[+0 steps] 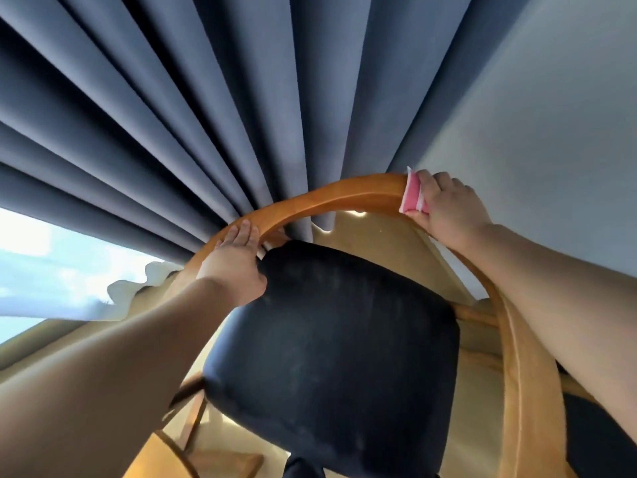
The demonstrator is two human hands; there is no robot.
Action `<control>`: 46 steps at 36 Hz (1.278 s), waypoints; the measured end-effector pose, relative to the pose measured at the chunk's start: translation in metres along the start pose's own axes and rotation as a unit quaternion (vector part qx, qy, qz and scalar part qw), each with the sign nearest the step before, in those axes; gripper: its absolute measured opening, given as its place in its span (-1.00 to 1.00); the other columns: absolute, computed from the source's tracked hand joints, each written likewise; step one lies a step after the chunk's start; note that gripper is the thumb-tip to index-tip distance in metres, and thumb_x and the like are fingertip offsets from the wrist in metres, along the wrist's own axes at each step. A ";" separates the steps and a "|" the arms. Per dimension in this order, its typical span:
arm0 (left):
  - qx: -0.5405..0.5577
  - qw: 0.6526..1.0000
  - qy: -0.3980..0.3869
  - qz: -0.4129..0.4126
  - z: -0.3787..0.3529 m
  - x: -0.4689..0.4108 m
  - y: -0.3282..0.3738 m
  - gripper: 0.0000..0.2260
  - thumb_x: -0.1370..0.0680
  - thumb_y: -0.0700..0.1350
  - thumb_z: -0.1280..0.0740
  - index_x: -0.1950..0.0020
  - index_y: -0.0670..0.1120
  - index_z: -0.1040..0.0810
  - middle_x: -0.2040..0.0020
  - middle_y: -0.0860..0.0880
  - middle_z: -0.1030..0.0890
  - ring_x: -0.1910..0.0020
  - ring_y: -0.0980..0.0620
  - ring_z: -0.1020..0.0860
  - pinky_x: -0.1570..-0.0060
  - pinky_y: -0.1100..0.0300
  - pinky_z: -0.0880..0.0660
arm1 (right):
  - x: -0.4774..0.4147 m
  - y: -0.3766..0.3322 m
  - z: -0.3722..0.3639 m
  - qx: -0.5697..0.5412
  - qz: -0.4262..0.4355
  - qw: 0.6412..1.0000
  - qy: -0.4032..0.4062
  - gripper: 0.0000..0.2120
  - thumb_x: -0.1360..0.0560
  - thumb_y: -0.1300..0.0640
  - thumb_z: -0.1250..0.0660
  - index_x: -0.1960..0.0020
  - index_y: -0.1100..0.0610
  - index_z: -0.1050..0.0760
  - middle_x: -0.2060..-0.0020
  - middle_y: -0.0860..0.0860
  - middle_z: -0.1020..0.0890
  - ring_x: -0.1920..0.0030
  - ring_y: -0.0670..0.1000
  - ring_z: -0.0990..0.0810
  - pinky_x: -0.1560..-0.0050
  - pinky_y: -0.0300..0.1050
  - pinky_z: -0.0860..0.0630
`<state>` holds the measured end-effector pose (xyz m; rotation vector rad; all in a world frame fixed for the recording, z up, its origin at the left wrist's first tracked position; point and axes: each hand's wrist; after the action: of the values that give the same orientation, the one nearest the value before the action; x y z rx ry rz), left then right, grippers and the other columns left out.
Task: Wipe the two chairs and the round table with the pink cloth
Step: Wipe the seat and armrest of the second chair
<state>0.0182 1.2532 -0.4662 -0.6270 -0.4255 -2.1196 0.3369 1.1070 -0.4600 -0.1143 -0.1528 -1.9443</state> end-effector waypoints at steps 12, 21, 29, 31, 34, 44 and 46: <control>0.012 0.974 0.096 -0.204 0.036 -0.032 0.151 -0.25 -0.54 -0.17 -0.23 -0.55 0.00 0.21 -0.56 -0.01 0.22 -0.53 0.03 0.17 -0.50 0.07 0.13 | -0.004 0.005 -0.011 -0.022 0.006 1.000 0.016 -0.34 -0.57 -0.17 -0.24 -0.51 0.15 -0.14 -0.20 0.20 -0.50 -0.11 0.22 -0.54 -0.04 0.07 -0.48; -0.009 0.976 0.049 -0.213 0.035 -0.042 0.172 -0.17 -0.50 -0.22 -0.27 -0.55 0.04 0.25 -0.54 0.04 0.28 -0.52 0.03 0.20 -0.49 0.04 0.09 | -0.001 0.011 -0.017 -0.043 0.024 0.998 0.035 -0.35 -0.57 -0.18 -0.23 -0.51 0.14 -0.14 -0.21 0.18 -0.49 -0.10 0.22 -0.54 -0.03 0.08 -0.50; -0.018 0.981 0.045 -0.188 0.040 -0.039 0.175 -0.20 -0.52 -0.23 -0.26 -0.55 0.05 0.24 -0.54 0.07 0.29 -0.52 0.07 0.19 -0.50 0.04 0.02 | 0.011 0.022 -0.024 -0.075 0.002 0.996 0.045 -0.32 -0.57 -0.17 -0.26 -0.53 0.12 -0.10 -0.25 0.16 -0.47 -0.16 0.19 -0.53 -0.10 0.07 -0.50; -0.019 0.981 0.045 -0.185 0.039 -0.038 0.175 -0.20 -0.53 -0.21 -0.26 -0.54 0.06 0.25 -0.54 0.08 0.29 -0.52 0.08 0.20 -0.50 0.04 0.00 | 0.017 0.026 -0.028 -0.085 -0.010 0.995 0.050 -0.33 -0.57 -0.17 -0.25 -0.52 0.12 -0.11 -0.25 0.16 -0.47 -0.15 0.18 -0.53 -0.10 0.05 -0.50; -0.021 0.982 0.045 -0.182 0.039 -0.038 0.175 -0.20 -0.54 -0.19 -0.27 -0.54 0.07 0.25 -0.54 0.08 0.29 -0.52 0.08 0.19 -0.50 0.03 -0.01 | 0.027 0.032 -0.033 -0.106 -0.034 0.993 0.048 -0.33 -0.56 -0.17 -0.26 -0.52 0.13 -0.12 -0.25 0.16 -0.47 -0.16 0.17 -0.52 -0.11 0.06 -0.50; -0.025 0.983 0.055 -0.175 0.035 -0.037 0.176 -0.19 -0.52 -0.18 -0.27 -0.54 0.05 0.24 -0.54 0.08 0.28 -0.52 0.08 0.19 -0.50 0.03 0.01 | 0.083 0.057 -0.062 -0.154 -0.115 0.981 0.024 -0.33 -0.56 -0.13 -0.29 -0.49 0.20 -0.15 -0.20 0.18 -0.50 -0.12 0.16 -0.56 -0.08 0.01 -0.55; -0.030 0.983 0.059 -0.173 0.033 -0.038 0.176 -0.19 -0.51 -0.18 -0.27 -0.55 0.05 0.24 -0.54 0.08 0.27 -0.53 0.07 0.19 -0.50 0.02 0.01 | 0.097 0.060 -0.068 -0.154 -0.134 0.979 0.013 -0.34 -0.55 -0.12 -0.30 -0.48 0.22 -0.16 -0.18 0.18 -0.50 -0.10 0.16 -0.56 -0.05 0.00 -0.56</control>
<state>0.1905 1.1943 -0.4484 -0.4837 -0.4302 -2.4947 0.3569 0.9855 -0.5089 -0.2848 0.1611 -2.2275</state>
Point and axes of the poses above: each hand's wrist, its own x-axis away from the middle knuckle, its own z-axis out of the back of the hand, y = z × x
